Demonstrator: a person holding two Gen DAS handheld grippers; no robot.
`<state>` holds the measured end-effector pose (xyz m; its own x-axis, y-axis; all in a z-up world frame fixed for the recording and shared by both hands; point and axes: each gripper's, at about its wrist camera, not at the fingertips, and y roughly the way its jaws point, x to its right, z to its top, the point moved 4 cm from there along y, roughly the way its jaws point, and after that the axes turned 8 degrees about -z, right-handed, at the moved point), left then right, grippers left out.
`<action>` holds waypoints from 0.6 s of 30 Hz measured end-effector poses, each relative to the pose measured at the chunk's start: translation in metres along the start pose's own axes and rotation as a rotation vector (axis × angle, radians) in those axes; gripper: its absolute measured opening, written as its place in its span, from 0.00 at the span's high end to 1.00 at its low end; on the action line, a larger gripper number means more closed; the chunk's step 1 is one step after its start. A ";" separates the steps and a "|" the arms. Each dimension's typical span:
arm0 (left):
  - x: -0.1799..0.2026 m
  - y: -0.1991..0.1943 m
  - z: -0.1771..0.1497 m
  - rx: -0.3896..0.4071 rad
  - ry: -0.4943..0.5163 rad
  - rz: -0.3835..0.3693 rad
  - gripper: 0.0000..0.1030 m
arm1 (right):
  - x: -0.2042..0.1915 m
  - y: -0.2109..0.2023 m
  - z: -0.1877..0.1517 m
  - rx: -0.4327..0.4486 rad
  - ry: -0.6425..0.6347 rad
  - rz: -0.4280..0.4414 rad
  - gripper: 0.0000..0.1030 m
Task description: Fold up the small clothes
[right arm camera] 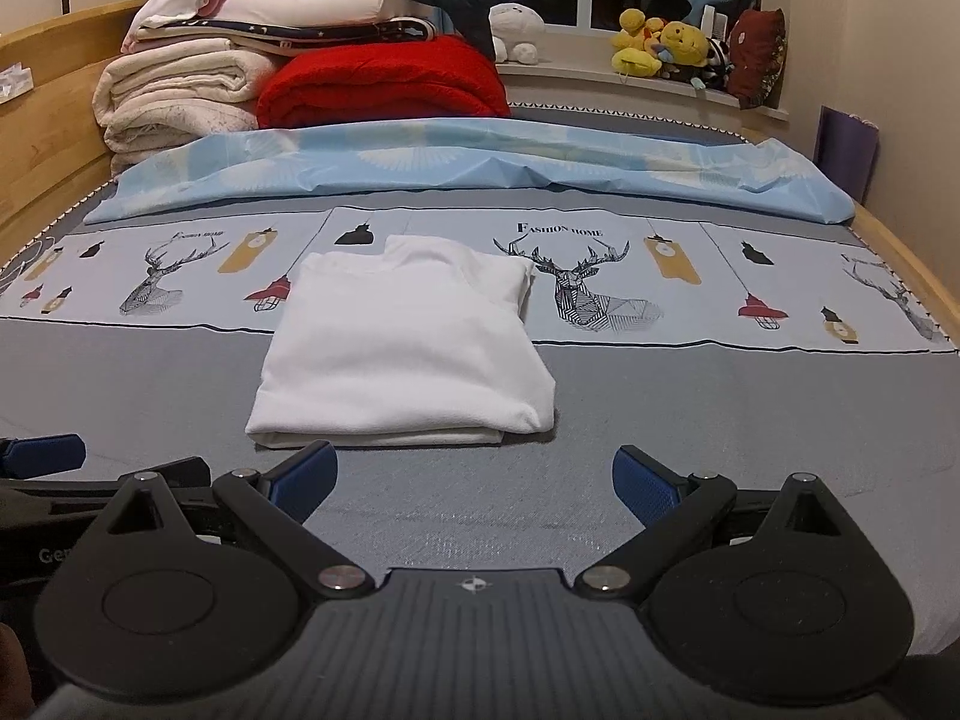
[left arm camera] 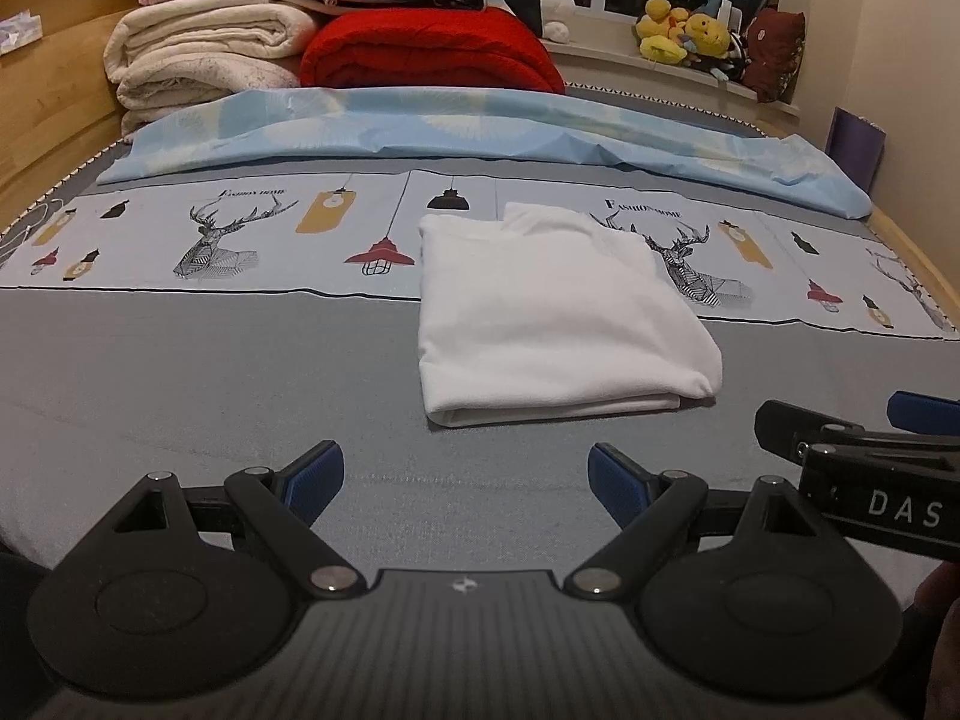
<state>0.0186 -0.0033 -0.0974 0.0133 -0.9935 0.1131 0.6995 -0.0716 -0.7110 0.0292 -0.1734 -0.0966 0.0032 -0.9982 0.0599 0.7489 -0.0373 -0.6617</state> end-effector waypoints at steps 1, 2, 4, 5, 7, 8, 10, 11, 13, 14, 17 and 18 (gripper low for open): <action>0.000 0.000 0.000 0.000 -0.001 0.000 0.11 | 0.000 0.000 0.000 0.000 0.001 0.000 0.05; 0.000 0.000 0.000 0.000 -0.002 0.000 0.11 | 0.000 0.000 0.000 0.000 0.001 -0.001 0.05; -0.001 0.000 0.000 -0.002 -0.003 -0.001 0.11 | 0.001 0.000 0.000 0.000 -0.001 0.001 0.05; -0.001 0.000 0.000 -0.002 -0.003 -0.002 0.11 | 0.001 0.000 0.000 0.000 -0.001 0.001 0.05; -0.001 0.000 0.001 -0.001 -0.002 -0.002 0.11 | 0.001 0.000 0.000 0.000 -0.001 0.001 0.05; -0.001 0.001 0.001 -0.001 -0.002 -0.002 0.11 | 0.001 0.000 0.000 0.000 0.000 0.001 0.05; -0.001 0.001 0.001 -0.001 -0.001 -0.002 0.11 | 0.001 0.000 0.000 0.000 -0.001 0.000 0.05; -0.002 0.001 0.000 -0.001 -0.001 -0.002 0.11 | 0.000 0.000 0.000 0.001 -0.002 0.000 0.05; -0.002 0.001 0.000 -0.001 -0.001 -0.002 0.11 | 0.000 0.000 0.000 0.001 -0.001 0.001 0.05; -0.002 0.001 0.000 -0.001 -0.001 -0.002 0.11 | 0.000 0.000 0.000 0.000 -0.001 0.001 0.05; -0.002 0.001 0.000 -0.002 -0.001 -0.003 0.11 | 0.000 0.000 0.000 0.001 -0.002 0.000 0.05; -0.001 0.001 0.000 -0.001 -0.002 -0.002 0.11 | 0.000 0.000 0.000 0.000 -0.001 0.000 0.05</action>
<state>0.0194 -0.0019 -0.0978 0.0128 -0.9932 0.1157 0.6986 -0.0739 -0.7117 0.0294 -0.1735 -0.0964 0.0037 -0.9981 0.0609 0.7491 -0.0375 -0.6613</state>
